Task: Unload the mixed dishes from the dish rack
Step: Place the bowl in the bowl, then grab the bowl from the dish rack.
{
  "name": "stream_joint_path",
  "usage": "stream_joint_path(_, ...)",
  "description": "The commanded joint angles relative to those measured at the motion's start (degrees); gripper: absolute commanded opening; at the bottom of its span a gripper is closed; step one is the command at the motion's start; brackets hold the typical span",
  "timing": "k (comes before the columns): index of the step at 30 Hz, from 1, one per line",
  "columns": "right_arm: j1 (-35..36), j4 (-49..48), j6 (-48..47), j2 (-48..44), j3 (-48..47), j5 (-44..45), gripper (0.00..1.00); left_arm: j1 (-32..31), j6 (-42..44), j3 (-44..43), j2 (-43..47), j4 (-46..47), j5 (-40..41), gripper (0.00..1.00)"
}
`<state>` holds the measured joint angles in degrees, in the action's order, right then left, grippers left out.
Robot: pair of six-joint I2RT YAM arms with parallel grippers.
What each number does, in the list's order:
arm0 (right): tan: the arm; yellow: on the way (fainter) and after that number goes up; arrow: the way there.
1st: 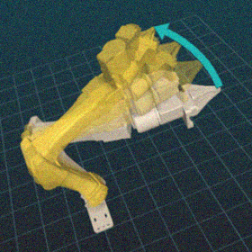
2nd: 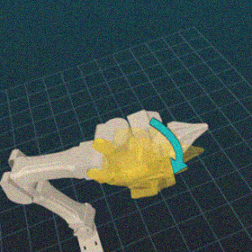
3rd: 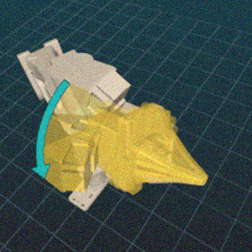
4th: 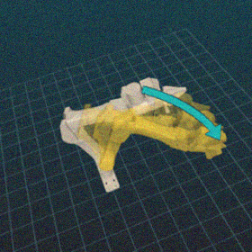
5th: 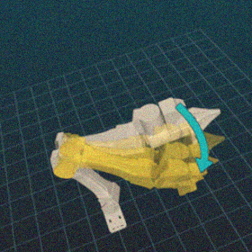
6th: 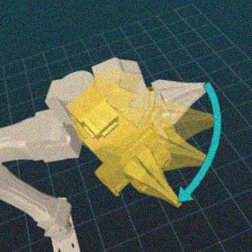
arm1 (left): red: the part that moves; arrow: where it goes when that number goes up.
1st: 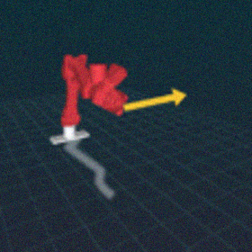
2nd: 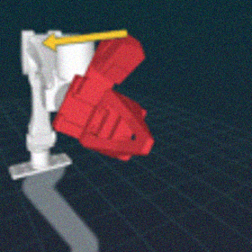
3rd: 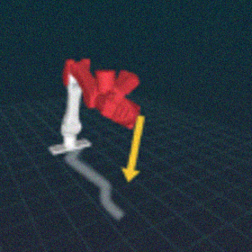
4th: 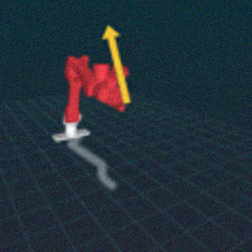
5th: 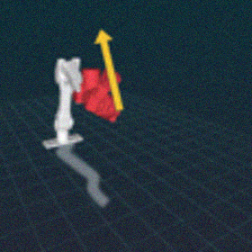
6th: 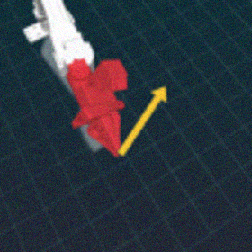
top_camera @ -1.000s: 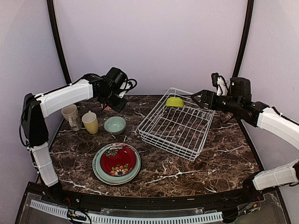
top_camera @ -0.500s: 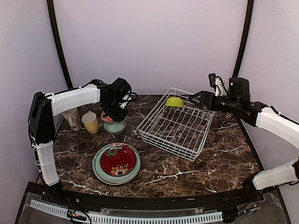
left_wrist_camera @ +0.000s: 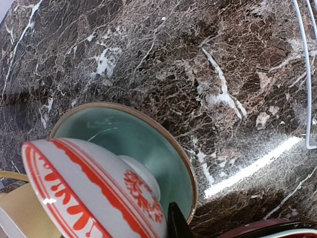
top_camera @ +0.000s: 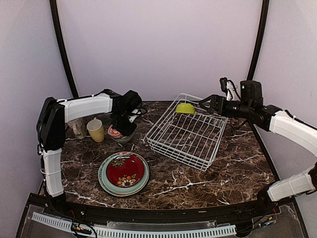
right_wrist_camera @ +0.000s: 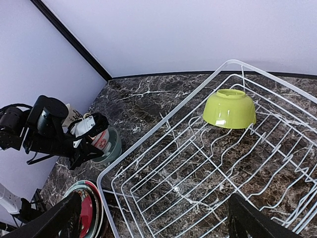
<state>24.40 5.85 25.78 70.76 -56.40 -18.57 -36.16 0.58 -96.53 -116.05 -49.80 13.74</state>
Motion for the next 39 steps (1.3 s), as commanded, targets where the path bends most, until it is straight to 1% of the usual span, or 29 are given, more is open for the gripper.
stream_joint_path(1,-0.1,0.4,1.0,0.9,-2.2,-0.3,0.99,0.0,-0.3,-2.2,0.8,-1.4,0.5,0.16)
stream_joint_path(3,-0.2,0.7,1.3,1.7,-2.6,-0.4,0.99,0.0,-0.2,-2.2,0.7,-1.5,0.2,0.17)
stream_joint_path(7,-0.2,1.3,1.7,3.5,-3.4,-0.7,0.99,0.0,-0.2,-2.9,0.8,-2.2,-0.5,0.23)
stream_joint_path(11,-0.1,1.8,2.1,5.8,-4.6,-1.2,0.99,0.0,-0.2,-3.6,1.5,-3.1,-1.3,0.32)
stream_joint_path(15,0.7,5.4,-0.1,9.3,-7.5,0.4,0.99,0.0,-0.2,-3.5,2.9,-2.9,-2.2,0.41)
stream_joint_path(19,2.6,11.9,-5.2,14.2,-12.6,7.5,0.99,0.0,0.1,-2.4,4.9,-1.8,-3.2,0.48)
stream_joint_path(21,3.8,15.2,-8.6,17.5,-15.9,11.9,0.99,0.0,0.1,-2.0,5.8,-1.1,-3.6,0.49)
stream_joint_path(28,10.1,27.3,-24.5,32.1,-33.9,32.6,0.99,0.0,0.0,-0.3,9.5,1.9,-3.3,0.53)
stream_joint_path(31,11.5,31.4,-30.2,38.1,-40.3,40.4,0.99,0.0,-0.1,1.2,11.2,3.7,-2.3,0.54)
stream_joint_path(34,11.8,33.4,-34.3,42.6,-44.8,44.1,0.98,0.0,-0.1,2.5,13.2,5.9,-1.4,0.56)
stream_joint_path(39,11.8,34.4,-38.7,47.7,-50.2,47.3,0.98,0.0,-0.3,3.5,14.6,7.0,-0.5,0.57)
